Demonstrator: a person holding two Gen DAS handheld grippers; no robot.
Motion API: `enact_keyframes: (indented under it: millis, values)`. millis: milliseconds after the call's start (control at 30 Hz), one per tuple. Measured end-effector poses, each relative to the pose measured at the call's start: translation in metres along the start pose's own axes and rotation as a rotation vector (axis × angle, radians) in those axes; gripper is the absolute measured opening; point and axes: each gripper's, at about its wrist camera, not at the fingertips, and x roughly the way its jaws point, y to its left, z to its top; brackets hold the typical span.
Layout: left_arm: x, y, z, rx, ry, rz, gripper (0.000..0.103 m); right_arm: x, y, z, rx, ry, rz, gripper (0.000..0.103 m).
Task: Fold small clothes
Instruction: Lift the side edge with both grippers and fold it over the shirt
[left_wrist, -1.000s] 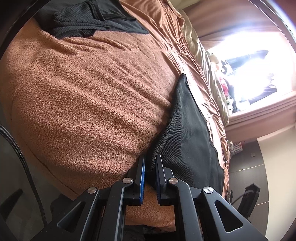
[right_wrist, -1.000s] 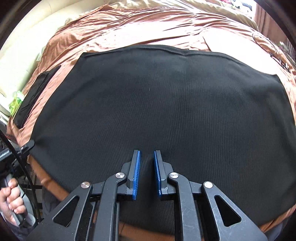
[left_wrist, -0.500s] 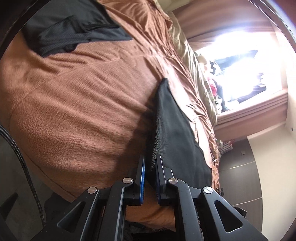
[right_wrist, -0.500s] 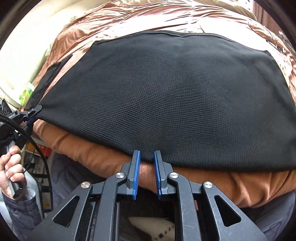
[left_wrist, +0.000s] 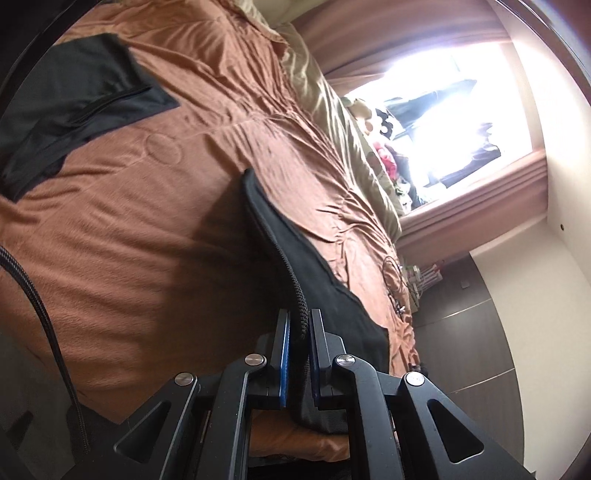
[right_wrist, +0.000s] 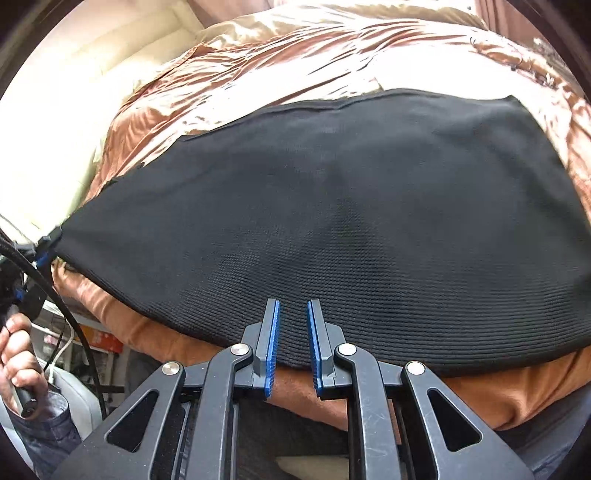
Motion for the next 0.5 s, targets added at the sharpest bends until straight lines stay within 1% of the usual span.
enact_keyframes:
  millis: [133, 200, 267, 367, 500]
  values:
    - [0.006, -0.031, 0.008, 0.048, 0.006, -0.002, 0.009, 0.007, -0.016, -0.004, 0.035, 0.008, 0.041, 0.012]
    - [0.009, -0.046, 0.011, 0.069, 0.008, -0.004, 0.009, 0.017, -0.023, -0.009, 0.057, 0.037, 0.069, 0.012]
    - [0.012, -0.063, 0.013, 0.092, 0.009, -0.005, 0.008, 0.019, -0.028, -0.010, 0.070, 0.042, 0.093, 0.008]
    - [0.019, -0.094, 0.014, 0.141, 0.009, -0.009, 0.008, 0.008, -0.041, -0.007, 0.088, 0.017, 0.125, 0.008]
    - [0.034, -0.129, 0.015, 0.196, 0.018, -0.013, 0.008, -0.026, -0.066, 0.000, 0.087, -0.070, 0.139, 0.004]
